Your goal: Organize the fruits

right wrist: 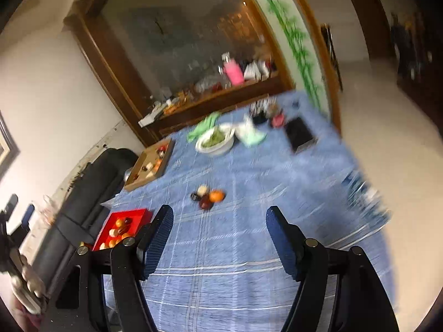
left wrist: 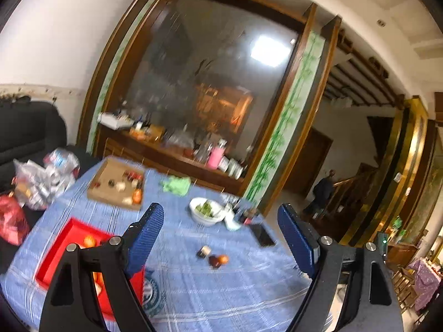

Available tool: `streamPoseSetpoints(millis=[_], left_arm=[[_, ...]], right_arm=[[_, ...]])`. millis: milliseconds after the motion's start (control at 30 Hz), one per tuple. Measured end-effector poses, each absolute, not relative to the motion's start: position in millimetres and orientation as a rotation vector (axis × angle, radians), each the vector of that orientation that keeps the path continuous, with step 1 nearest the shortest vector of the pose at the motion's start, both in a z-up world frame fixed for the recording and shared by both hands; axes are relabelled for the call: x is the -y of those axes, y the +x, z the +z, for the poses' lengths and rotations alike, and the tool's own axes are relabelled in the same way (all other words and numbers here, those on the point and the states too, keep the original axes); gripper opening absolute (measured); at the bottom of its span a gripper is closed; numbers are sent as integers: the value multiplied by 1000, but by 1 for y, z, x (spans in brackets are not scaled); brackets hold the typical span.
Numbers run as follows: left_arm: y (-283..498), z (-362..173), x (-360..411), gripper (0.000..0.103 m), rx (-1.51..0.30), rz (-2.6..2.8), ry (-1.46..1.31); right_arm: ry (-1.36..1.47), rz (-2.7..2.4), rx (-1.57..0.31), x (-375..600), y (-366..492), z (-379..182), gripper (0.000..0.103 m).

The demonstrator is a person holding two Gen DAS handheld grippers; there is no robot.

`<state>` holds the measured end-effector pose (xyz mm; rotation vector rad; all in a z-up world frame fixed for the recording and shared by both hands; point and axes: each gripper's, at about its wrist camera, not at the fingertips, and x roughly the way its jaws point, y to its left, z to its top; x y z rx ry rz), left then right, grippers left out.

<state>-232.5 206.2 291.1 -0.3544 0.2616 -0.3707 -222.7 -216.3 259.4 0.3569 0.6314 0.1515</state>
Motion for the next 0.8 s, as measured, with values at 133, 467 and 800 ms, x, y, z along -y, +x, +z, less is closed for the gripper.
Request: streamPoseSetpoints(millis=[133, 467, 800], left_arm=[[-232, 337, -222, 84, -215, -382, -362], [-226, 416, -245, 89, -140, -73, -111], [-176, 340, -220, 91, -292, -180, -157]], right_arm=[[290, 95, -565, 237, -254, 328, 78], [41, -259, -361, 274, -331, 508, 93], [-103, -186, -502, 236, -262, 412, 94]])
